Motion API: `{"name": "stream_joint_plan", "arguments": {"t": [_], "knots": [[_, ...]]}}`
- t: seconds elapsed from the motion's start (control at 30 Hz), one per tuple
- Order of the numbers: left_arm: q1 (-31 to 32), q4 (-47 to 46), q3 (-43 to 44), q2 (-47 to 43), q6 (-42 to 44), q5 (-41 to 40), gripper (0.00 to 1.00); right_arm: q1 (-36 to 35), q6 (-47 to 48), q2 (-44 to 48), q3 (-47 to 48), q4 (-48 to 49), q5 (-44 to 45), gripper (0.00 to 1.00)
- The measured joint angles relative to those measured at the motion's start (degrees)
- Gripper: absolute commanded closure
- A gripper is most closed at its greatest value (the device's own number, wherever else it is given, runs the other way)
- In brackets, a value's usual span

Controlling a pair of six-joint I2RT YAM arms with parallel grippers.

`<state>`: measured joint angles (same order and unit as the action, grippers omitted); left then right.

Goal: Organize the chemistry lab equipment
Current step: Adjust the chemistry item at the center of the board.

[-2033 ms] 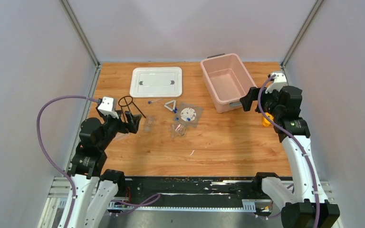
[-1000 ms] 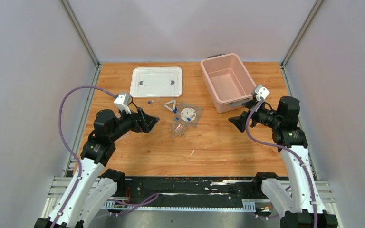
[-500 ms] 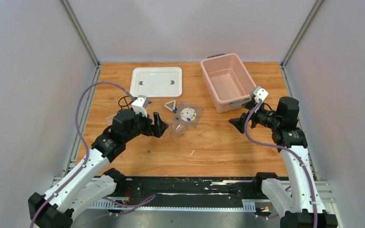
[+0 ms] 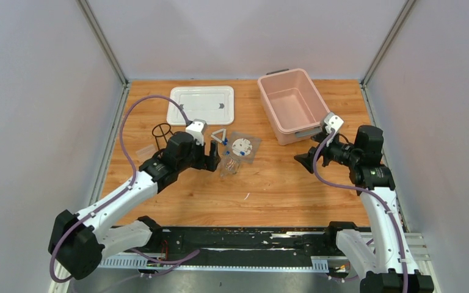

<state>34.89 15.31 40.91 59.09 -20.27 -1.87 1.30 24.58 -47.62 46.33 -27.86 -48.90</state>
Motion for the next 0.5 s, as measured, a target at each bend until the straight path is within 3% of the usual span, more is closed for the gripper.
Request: {"name": "stream_joint_plan", "arguments": {"t": [0.27, 0.5], "knots": [[0.0, -6.6, 3.3, 11.5, 0.0, -3.7, 0.0, 0.0, 1.5, -1.7, 0.2, -2.8, 0.1, 0.01], [-0.3, -7.5, 12.1, 24.5, -5.6, -10.6, 0.0, 0.0, 2.9, -4.8, 1.6, -5.6, 1.5, 0.01]]}}
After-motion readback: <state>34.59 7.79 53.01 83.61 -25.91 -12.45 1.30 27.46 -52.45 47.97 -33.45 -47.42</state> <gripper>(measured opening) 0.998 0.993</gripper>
